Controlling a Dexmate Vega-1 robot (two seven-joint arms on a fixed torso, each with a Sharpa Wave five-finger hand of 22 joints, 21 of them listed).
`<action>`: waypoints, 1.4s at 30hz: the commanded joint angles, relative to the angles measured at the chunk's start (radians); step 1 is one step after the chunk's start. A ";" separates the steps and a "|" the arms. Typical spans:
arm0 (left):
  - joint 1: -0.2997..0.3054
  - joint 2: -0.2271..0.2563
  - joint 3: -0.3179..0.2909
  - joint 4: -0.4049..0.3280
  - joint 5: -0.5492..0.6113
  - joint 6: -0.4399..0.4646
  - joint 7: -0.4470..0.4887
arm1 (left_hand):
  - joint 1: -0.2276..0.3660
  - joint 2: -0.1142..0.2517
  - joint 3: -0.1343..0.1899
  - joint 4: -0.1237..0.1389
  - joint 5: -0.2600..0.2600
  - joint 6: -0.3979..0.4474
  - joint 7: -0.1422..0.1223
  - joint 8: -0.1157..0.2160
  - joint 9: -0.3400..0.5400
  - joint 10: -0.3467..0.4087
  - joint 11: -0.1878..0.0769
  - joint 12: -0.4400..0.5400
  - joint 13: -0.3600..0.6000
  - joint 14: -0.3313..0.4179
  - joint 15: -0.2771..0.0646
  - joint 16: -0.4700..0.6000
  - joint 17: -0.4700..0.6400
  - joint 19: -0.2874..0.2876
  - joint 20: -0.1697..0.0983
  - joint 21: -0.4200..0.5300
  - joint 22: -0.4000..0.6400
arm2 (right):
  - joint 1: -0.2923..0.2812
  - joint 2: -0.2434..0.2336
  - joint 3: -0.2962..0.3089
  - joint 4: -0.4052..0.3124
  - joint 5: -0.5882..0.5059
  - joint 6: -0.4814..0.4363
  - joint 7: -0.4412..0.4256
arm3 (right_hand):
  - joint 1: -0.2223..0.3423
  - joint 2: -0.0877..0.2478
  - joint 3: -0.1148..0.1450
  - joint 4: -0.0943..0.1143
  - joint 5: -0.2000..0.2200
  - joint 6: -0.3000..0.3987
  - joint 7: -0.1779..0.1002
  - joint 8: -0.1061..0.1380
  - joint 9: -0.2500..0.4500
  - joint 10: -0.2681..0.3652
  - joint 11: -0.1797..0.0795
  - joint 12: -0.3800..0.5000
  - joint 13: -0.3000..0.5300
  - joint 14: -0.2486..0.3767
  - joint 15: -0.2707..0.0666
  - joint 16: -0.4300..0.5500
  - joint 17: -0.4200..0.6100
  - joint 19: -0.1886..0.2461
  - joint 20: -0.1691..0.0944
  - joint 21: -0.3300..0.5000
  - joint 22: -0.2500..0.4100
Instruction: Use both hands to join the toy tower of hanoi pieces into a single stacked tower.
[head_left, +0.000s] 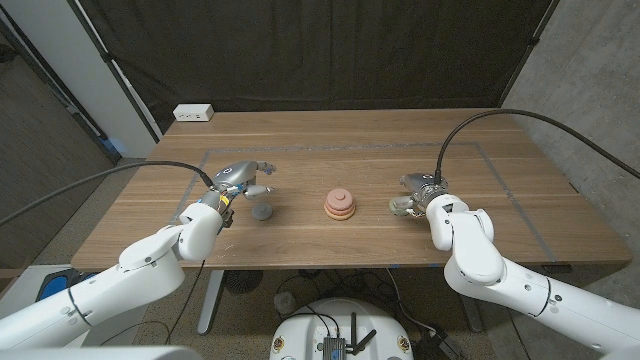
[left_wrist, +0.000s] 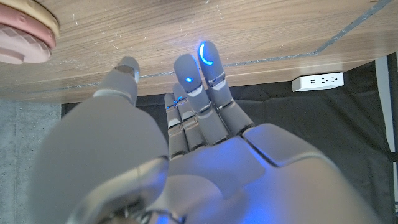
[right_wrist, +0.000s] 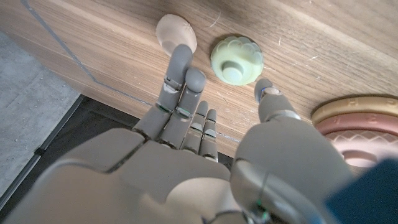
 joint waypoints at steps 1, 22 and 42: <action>-0.007 0.000 0.005 0.009 -0.003 -0.011 -0.007 | 0.013 0.002 0.009 -0.001 0.007 0.011 0.004 -0.007 0.006 0.007 -0.005 0.000 0.002 0.004 -0.053 0.004 0.002 0.008 -0.129 0.002 0.002 | -0.020 0.041 0.019 0.033 -0.052 0.019 0.042 | 0.016 0.000 -0.001 -0.002 -0.002 -0.004 0.000 0.001 0.001 -0.004 0.003 0.002 0.001 0.000 -0.097 0.003 0.001 -0.005 -0.119 -0.001 0.001; 0.010 -0.002 -0.023 0.015 -0.035 -0.042 0.007 | 0.012 0.004 0.011 0.001 0.009 0.013 0.006 -0.008 0.006 0.010 -0.001 -0.001 0.003 0.006 -0.053 0.005 0.003 0.009 -0.128 0.002 0.002 | -0.053 0.098 0.055 0.085 -0.127 0.058 0.101 | 0.019 0.002 -0.006 -0.001 -0.004 -0.016 0.006 -0.002 -0.001 -0.008 0.008 0.003 -0.002 -0.001 -0.097 0.003 -0.003 -0.006 -0.118 -0.002 0.001; 0.018 -0.002 -0.029 0.020 -0.046 -0.058 0.010 | 0.013 0.006 0.016 0.002 0.011 0.020 0.006 -0.010 0.008 0.018 0.000 -0.002 0.007 0.006 -0.053 0.006 0.002 0.009 -0.128 0.002 0.002 | -0.067 0.142 0.073 0.134 -0.192 0.087 0.161 | 0.024 0.005 -0.013 0.000 -0.007 -0.009 0.004 0.003 -0.005 0.000 0.007 0.008 -0.005 0.001 -0.097 0.005 -0.007 -0.006 -0.118 -0.002 0.001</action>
